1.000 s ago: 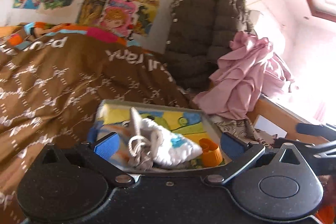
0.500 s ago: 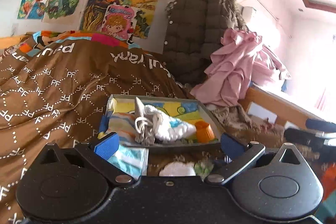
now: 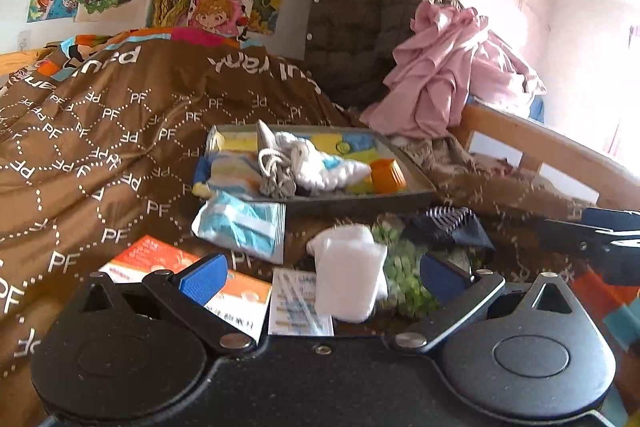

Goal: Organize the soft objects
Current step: 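Grasp the white square pad with the left tool while the right tool grasps the striped black sock, then carry the white pad and striped sock into the grey tray and open both tools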

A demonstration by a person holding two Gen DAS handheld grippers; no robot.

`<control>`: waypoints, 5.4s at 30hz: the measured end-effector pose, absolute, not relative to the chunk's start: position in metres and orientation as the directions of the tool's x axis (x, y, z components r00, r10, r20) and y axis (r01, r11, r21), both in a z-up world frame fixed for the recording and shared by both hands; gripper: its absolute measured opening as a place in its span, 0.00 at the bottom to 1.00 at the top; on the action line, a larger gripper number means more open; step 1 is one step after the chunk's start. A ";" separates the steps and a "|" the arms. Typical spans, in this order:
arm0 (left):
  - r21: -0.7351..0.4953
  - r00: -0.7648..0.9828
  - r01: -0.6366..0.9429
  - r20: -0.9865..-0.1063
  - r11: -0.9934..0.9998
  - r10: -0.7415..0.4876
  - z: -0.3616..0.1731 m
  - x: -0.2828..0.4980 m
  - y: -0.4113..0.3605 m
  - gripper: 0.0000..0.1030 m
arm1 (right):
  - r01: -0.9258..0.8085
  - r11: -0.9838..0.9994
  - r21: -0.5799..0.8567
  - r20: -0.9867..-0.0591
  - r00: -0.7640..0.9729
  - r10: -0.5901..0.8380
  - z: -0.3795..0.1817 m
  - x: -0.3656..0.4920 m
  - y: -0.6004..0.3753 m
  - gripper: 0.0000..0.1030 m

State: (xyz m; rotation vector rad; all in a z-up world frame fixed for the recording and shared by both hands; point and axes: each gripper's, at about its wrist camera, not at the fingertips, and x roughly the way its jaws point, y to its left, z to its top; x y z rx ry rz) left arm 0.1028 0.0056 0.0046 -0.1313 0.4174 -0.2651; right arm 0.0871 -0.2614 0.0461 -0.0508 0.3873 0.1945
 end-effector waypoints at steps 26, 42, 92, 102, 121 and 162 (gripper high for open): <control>-0.110 0.815 0.212 -0.529 0.971 -0.238 -0.023 0.090 -0.016 0.99 | -0.277 0.958 0.078 -0.550 0.789 0.273 0.010 0.094 -0.259 1.00; -0.062 0.813 0.241 -0.533 0.968 -0.236 -0.023 0.096 -0.020 0.99 | -0.249 0.966 0.070 -0.519 0.818 0.248 0.005 0.098 -0.261 1.00; -0.268 0.669 0.415 -0.558 0.869 -0.491 -0.029 0.203 -0.009 0.96 | -0.244 0.969 -0.030 -0.391 0.895 0.214 -0.020 0.206 -0.241 0.95; -0.174 0.689 0.418 -0.579 0.892 -0.436 -0.029 0.209 -0.031 0.81 | -0.252 0.967 -0.019 -0.382 0.896 0.226 -0.023 0.204 -0.249 0.85; -0.325 0.631 0.357 -0.607 0.876 -0.483 -0.036 0.211 -0.026 0.29 | -0.199 0.977 0.077 -0.384 0.898 0.213 -0.012 0.201 -0.271 0.34; -0.394 0.758 0.288 -0.463 0.873 -0.459 0.024 0.181 0.036 0.05 | -0.396 0.913 0.094 -0.264 0.874 0.407 0.038 0.153 -0.239 0.07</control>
